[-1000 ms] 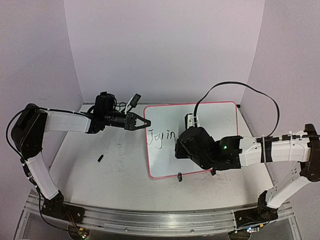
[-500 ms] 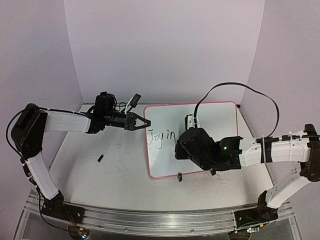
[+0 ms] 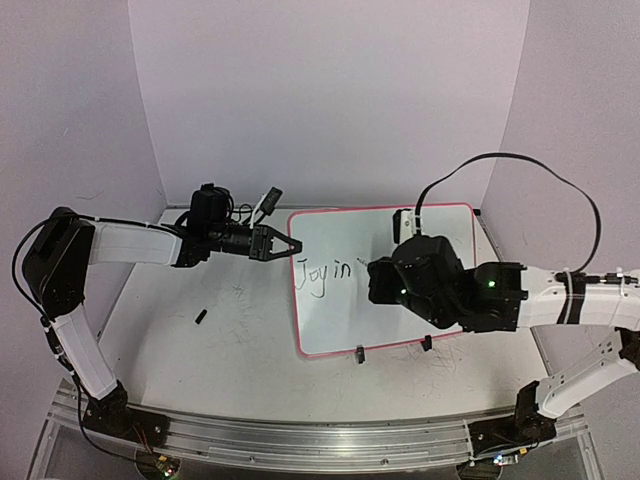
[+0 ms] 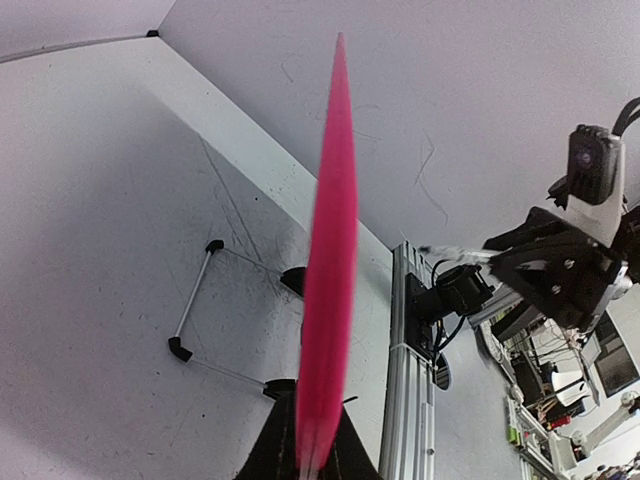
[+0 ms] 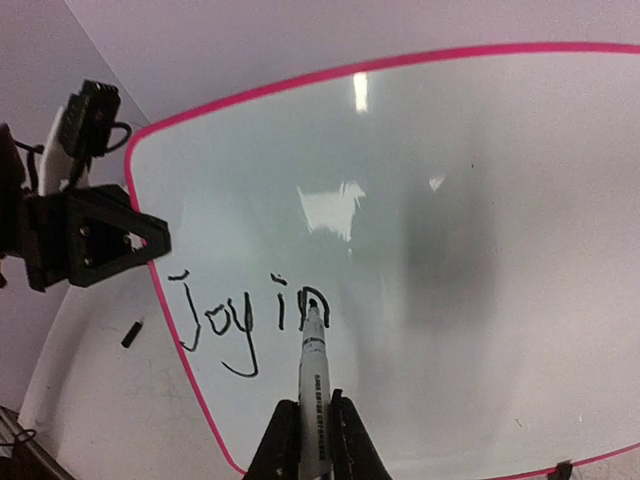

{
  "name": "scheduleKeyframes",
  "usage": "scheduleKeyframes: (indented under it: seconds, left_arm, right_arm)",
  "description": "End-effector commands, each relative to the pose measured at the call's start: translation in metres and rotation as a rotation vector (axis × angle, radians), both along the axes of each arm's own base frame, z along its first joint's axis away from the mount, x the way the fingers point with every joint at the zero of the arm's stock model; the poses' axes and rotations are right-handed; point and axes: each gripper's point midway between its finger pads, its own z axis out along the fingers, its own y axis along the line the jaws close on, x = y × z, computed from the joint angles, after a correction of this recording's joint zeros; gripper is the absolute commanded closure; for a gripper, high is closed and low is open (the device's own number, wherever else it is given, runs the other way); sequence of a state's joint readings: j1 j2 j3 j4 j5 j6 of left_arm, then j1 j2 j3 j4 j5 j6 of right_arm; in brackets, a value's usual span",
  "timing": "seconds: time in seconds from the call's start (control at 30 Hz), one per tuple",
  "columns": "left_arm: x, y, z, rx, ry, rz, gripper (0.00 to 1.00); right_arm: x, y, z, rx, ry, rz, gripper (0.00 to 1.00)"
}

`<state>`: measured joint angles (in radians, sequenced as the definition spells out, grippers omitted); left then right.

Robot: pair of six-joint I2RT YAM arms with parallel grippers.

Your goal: Write a sentence on the whiteboard

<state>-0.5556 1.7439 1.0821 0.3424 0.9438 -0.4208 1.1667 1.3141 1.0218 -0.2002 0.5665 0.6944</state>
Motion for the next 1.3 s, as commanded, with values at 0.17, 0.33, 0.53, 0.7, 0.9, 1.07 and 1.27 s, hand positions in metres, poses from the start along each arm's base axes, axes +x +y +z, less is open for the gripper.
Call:
scheduleKeyframes:
  seconds: [0.17, 0.33, 0.53, 0.7, 0.9, 1.07, 1.27]
  left_arm:
    - [0.006, 0.005, 0.005, 0.007, 0.075, 0.078, 0.65]
    - [0.012, 0.01, 0.014, 0.007, 0.048, 0.141, 0.54]
    - [0.019, 0.019, 0.008, 0.03, 0.043, 0.231, 0.52]
    - [0.024, 0.019, 0.006, 0.034, 0.052, 0.255, 0.51]
    - [0.026, 0.017, 0.003, 0.033, 0.07, 0.249, 0.52]
    - [0.024, 0.016, -0.001, 0.038, 0.081, 0.24, 0.55]
    - [0.025, 0.014, 0.002, 0.032, 0.075, 0.228, 0.55]
  right_arm:
    - [-0.005, -0.033, 0.033, 0.059, -0.064, -0.037, 1.0]
    - [-0.007, -0.033, 0.033, 0.0, -0.092, 0.008, 1.0]
    - [-0.013, -0.035, 0.046, -0.031, -0.138, 0.07, 1.0]
    - [-0.015, -0.035, 0.054, -0.041, -0.159, 0.097, 1.0]
    - [-0.009, -0.021, 0.043, -0.081, -0.143, 0.101, 1.0]
    - [-0.007, -0.013, 0.039, -0.078, -0.133, 0.105, 1.0]
    - [-0.003, -0.01, 0.04, -0.087, -0.143, 0.096, 1.0]
